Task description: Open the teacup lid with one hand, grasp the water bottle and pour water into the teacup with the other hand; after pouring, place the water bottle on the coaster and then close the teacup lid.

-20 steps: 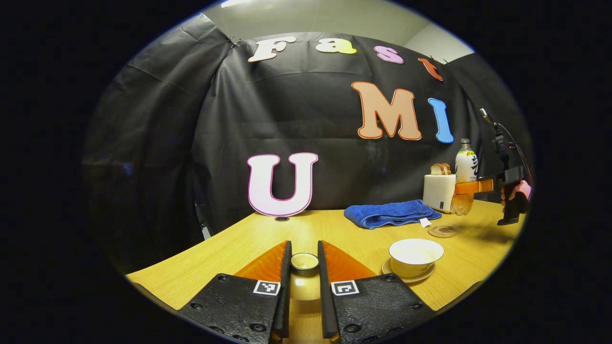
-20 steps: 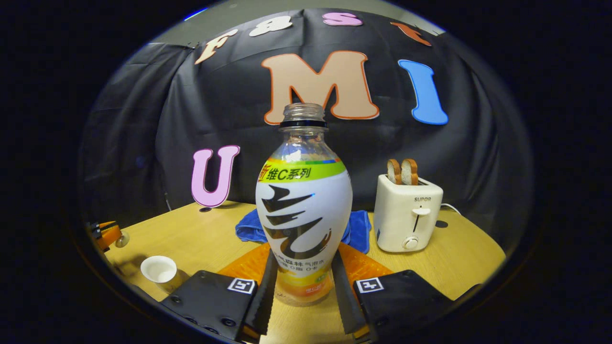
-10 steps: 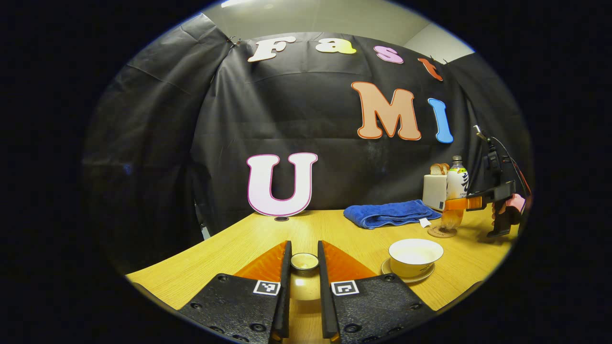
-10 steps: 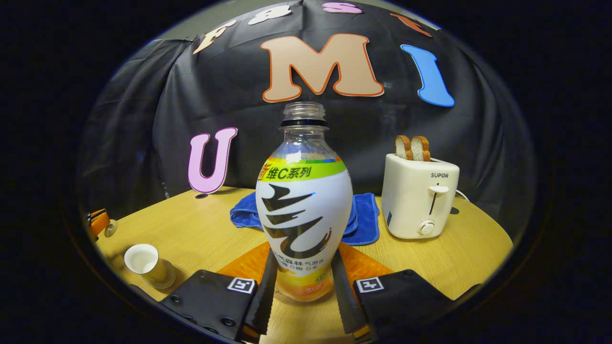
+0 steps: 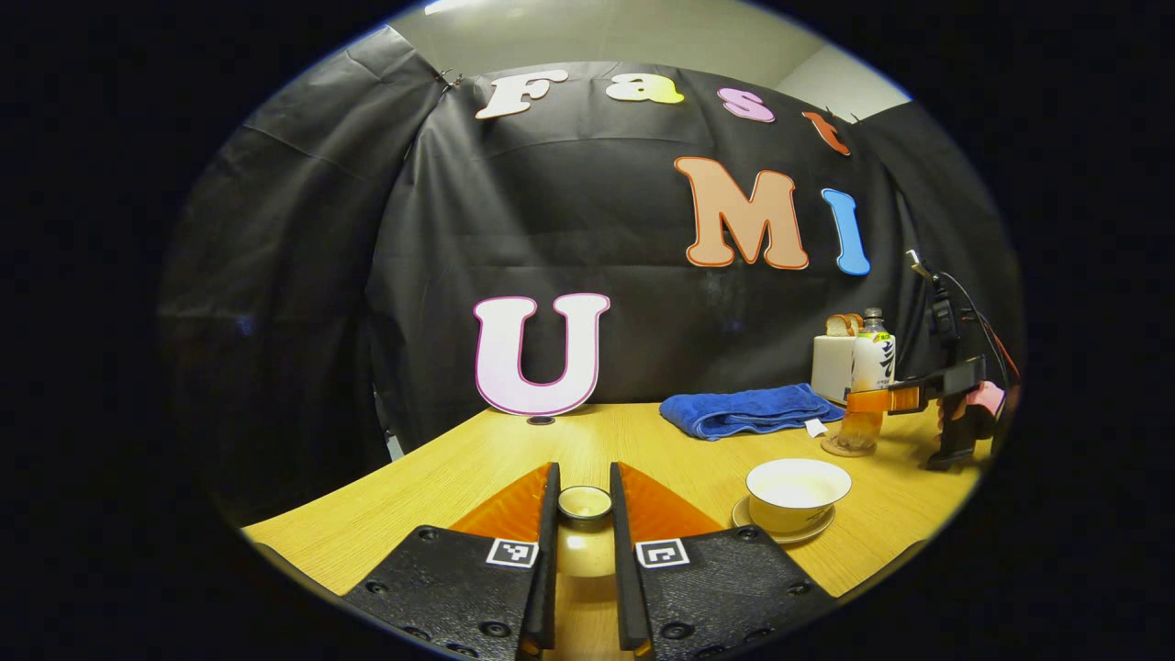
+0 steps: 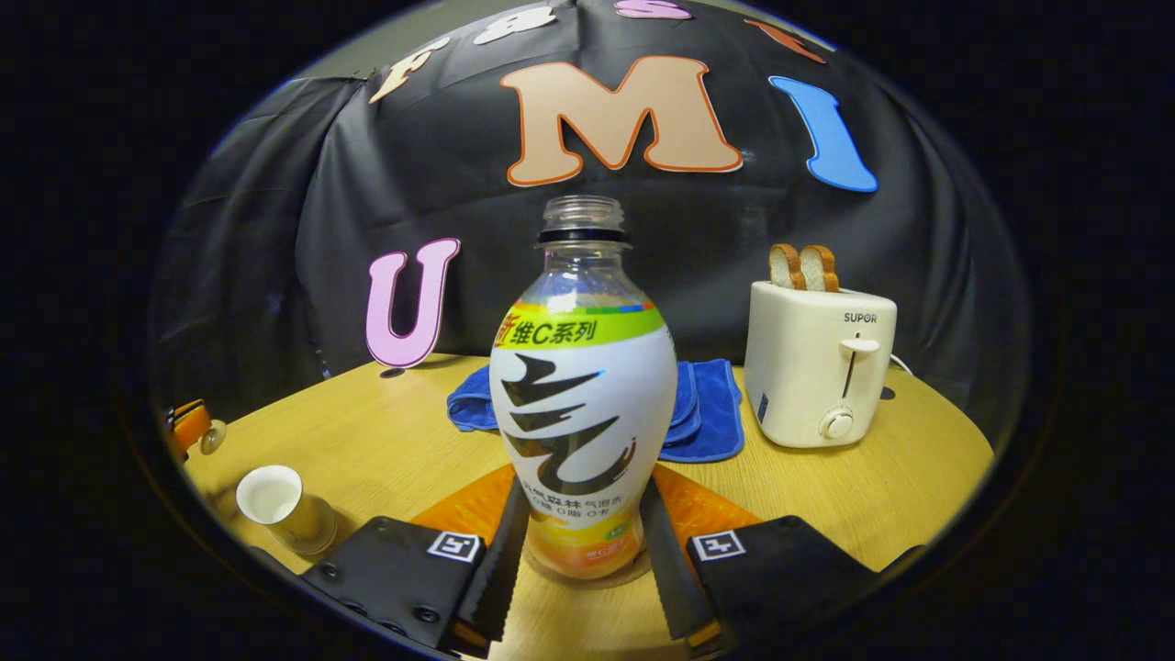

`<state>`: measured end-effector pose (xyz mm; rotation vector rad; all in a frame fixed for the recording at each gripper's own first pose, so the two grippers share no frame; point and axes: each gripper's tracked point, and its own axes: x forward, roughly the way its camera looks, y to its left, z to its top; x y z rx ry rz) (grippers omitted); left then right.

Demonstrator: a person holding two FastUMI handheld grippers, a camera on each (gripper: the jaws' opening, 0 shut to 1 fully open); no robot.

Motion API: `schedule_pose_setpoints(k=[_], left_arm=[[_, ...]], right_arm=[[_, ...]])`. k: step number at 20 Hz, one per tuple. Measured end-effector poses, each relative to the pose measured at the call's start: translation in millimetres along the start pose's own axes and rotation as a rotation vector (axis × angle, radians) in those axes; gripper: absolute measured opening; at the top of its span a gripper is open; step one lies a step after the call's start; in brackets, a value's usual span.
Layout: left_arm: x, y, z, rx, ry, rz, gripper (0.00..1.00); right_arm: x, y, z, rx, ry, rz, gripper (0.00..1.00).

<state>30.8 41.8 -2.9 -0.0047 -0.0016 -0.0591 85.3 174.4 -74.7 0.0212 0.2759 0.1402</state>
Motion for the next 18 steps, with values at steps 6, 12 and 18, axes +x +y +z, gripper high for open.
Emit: schedule_pose_setpoints(k=[6, 12, 18], left_arm=[[0.3, 0.6, -0.3, 0.000, 0.000, -0.001, 0.24], [0.3, 0.5, -1.4, 0.000, 0.000, -0.003, 0.24], [0.4, -1.3, -0.9, -0.001, -0.001, -0.008, 0.24]], right_arm=[[-0.2, 2.5, -1.3, -0.032, -0.007, 0.001, 0.76], [-1.6, 0.2, -8.8, -0.034, 0.001, -0.005, 0.91], [-16.3, -0.2, -7.9, -0.043, -0.028, -0.002, 1.00]])
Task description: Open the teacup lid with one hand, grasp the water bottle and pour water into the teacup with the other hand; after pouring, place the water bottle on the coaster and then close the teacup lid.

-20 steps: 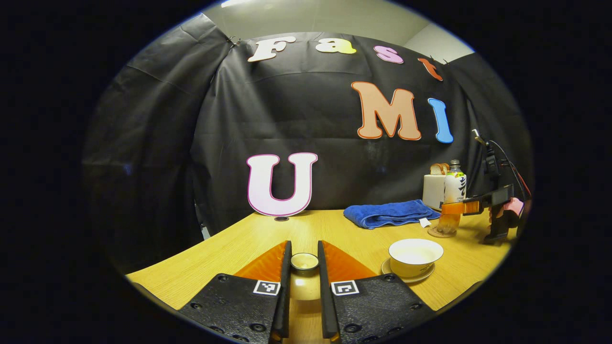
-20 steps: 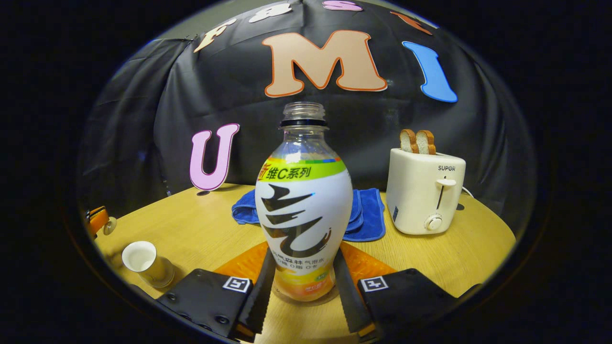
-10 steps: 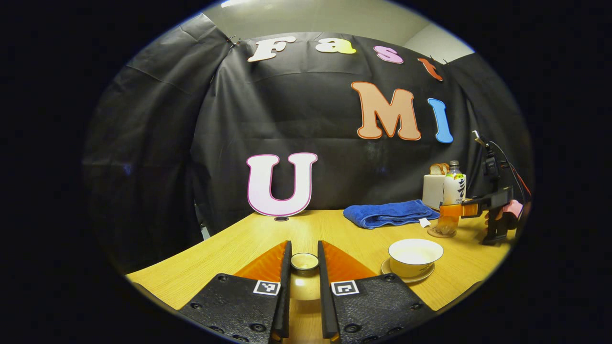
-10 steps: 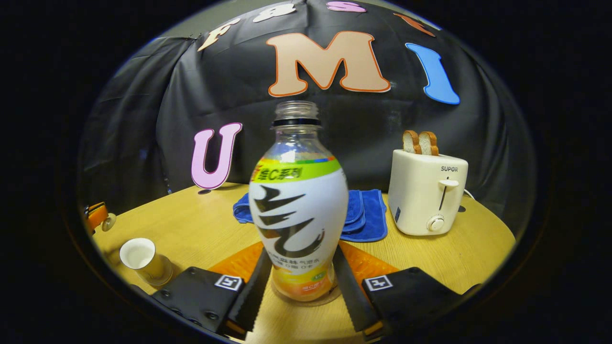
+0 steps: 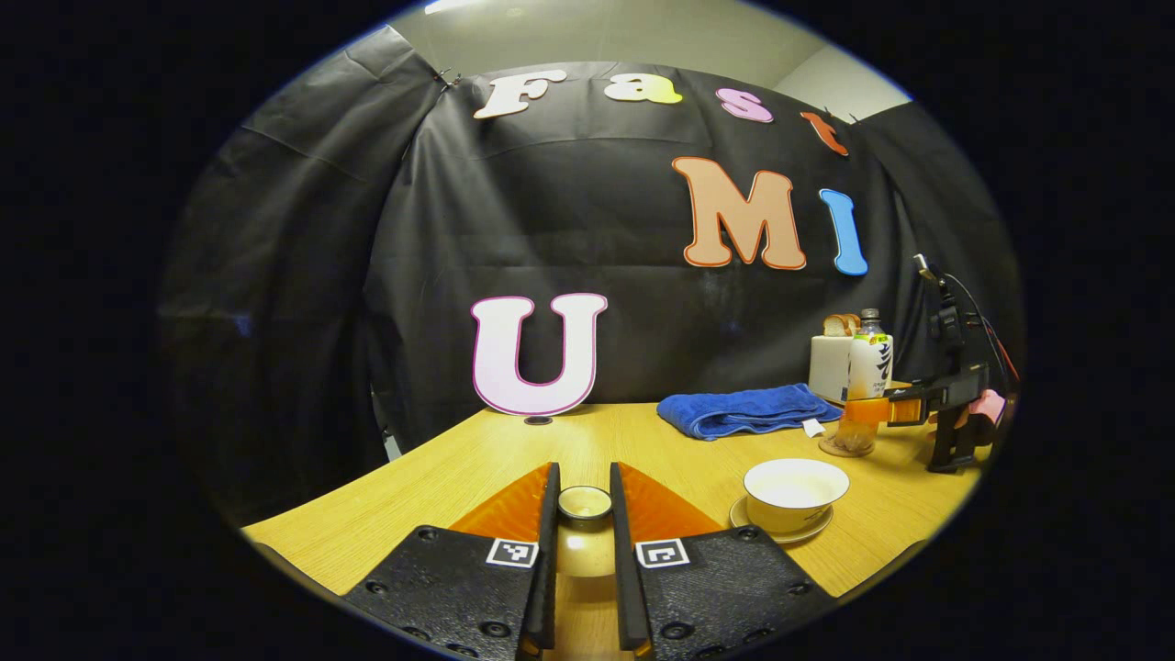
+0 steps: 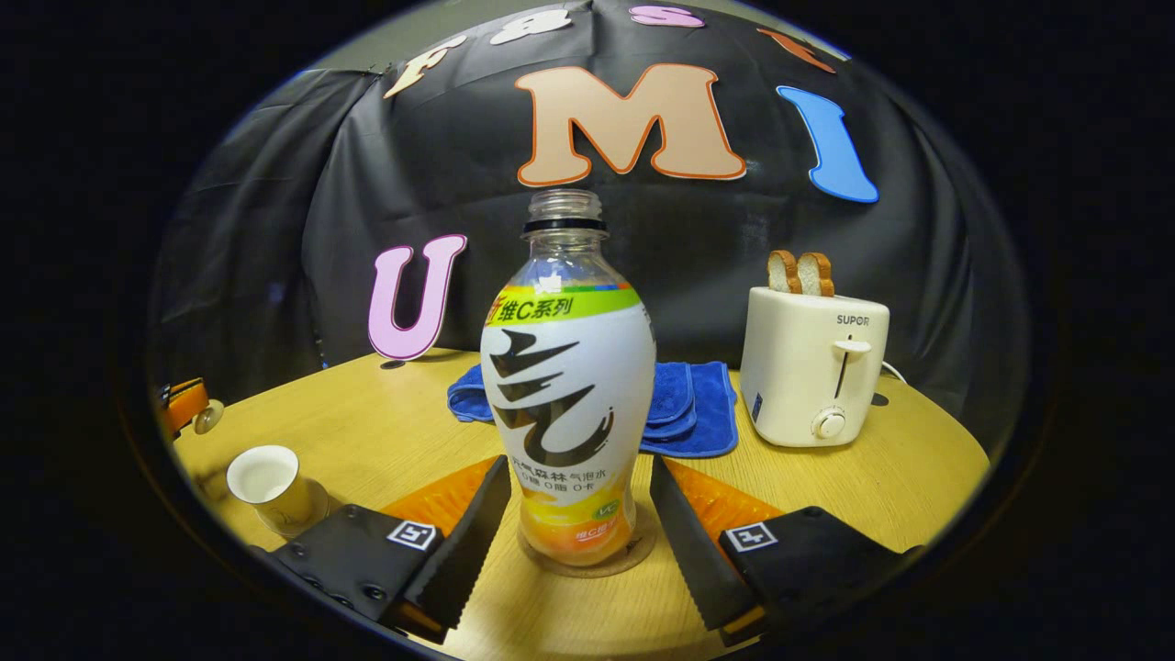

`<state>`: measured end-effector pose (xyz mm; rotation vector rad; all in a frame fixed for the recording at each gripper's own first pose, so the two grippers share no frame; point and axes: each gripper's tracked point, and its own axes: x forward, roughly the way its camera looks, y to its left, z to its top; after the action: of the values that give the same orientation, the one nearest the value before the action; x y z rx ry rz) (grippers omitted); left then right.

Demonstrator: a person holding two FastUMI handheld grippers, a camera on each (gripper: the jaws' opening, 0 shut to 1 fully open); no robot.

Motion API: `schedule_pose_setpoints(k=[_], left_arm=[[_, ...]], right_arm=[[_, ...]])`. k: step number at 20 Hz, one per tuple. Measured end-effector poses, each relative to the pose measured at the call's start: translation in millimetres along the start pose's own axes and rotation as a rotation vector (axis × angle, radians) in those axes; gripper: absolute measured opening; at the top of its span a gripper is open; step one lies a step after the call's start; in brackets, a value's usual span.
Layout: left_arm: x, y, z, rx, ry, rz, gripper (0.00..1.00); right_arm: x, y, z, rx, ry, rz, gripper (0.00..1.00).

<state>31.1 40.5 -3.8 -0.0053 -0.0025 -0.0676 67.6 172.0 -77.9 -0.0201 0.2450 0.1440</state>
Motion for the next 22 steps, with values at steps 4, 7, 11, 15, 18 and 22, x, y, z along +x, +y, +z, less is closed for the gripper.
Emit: schedule_pose_setpoints(k=[4, 7, 11, 15, 18, 22], left_arm=[[0.4, -0.3, -0.4, 0.001, 0.002, 0.000, 0.24], [1.5, -3.6, -1.3, -0.001, 0.002, -0.009, 0.24], [7.9, -10.0, -0.9, -0.002, 0.003, -0.024, 0.24], [14.3, -20.5, -1.4, -0.003, 0.004, -0.048, 0.24], [22.3, -35.3, -2.0, -0.005, 0.006, -0.092, 0.24], [34.1, -65.4, -1.9, -0.007, 0.006, -0.173, 0.24]], right_arm=[[-19.3, 0.3, 1.0, -0.007, -0.031, 0.016, 0.97], [-42.7, -0.1, 3.1, -0.002, -0.064, 0.020, 0.97], [-75.1, -11.9, 12.2, 0.015, -0.160, -0.019, 0.93], [-97.9, -23.7, 16.8, 0.011, -0.225, -0.062, 0.97], [-109.9, -35.0, 16.0, 0.015, -0.238, -0.105, 0.93], [-126.1, -48.2, 14.7, 0.022, -0.243, -0.167, 1.00]])
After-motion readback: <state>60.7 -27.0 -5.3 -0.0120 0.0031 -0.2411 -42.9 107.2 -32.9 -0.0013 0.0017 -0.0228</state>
